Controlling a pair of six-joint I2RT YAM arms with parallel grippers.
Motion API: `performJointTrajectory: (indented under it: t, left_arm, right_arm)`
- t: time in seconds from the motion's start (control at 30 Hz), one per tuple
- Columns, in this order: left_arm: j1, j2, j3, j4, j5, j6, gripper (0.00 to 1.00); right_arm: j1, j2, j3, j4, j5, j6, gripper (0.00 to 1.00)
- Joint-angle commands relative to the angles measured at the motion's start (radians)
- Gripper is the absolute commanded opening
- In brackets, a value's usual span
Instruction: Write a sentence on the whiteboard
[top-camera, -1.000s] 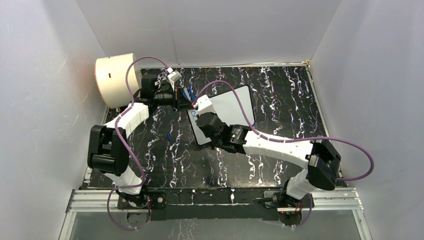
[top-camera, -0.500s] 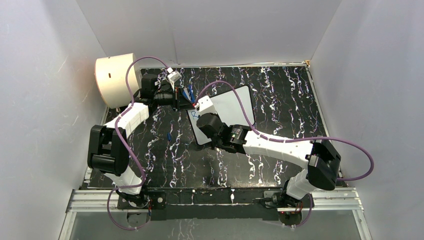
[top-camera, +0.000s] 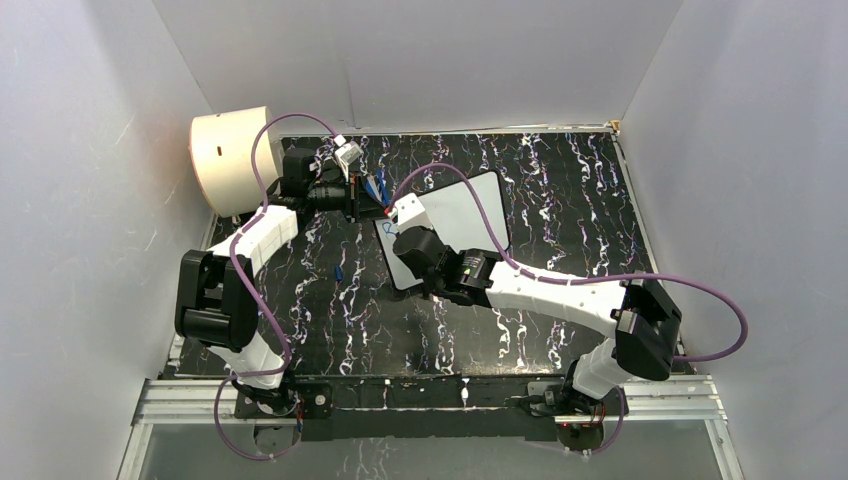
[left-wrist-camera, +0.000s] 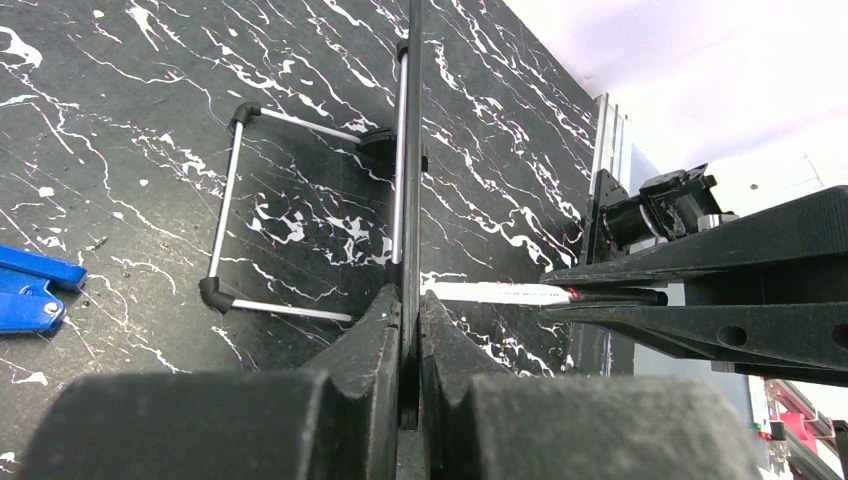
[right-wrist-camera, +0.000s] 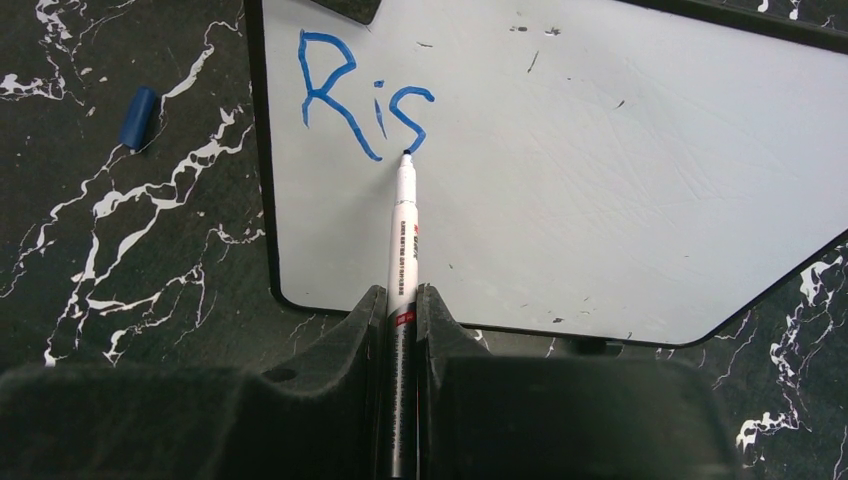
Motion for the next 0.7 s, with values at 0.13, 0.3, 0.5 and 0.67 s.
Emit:
performJointTrajectory:
  t: [0.13,0.3,0.5,0.67]
  left_arm:
    - [-0.004,-0.058,0.004,-0.010,0.015,-0.001,0.00]
    - [-0.005,-0.057,0.004,-0.010,0.014,-0.001,0.00]
    - [-0.004,-0.056,0.005,-0.010,0.013,-0.001,0.00]
    - [-0.004,-0.058,0.005,-0.011,0.012,-0.001,0.00]
  right_arm:
    - [-0.009,-0.012,0.024,0.068,-0.003,0.022,0.00]
    - [-0.009,-0.039,0.011,0.076,0.010,0.021,0.00]
    - [-0.016,-0.083,-0.009,0.077,0.017,0.012,0.00]
    - [-0.024,-0.098,-0.014,0.079,0.016,0.006,0.00]
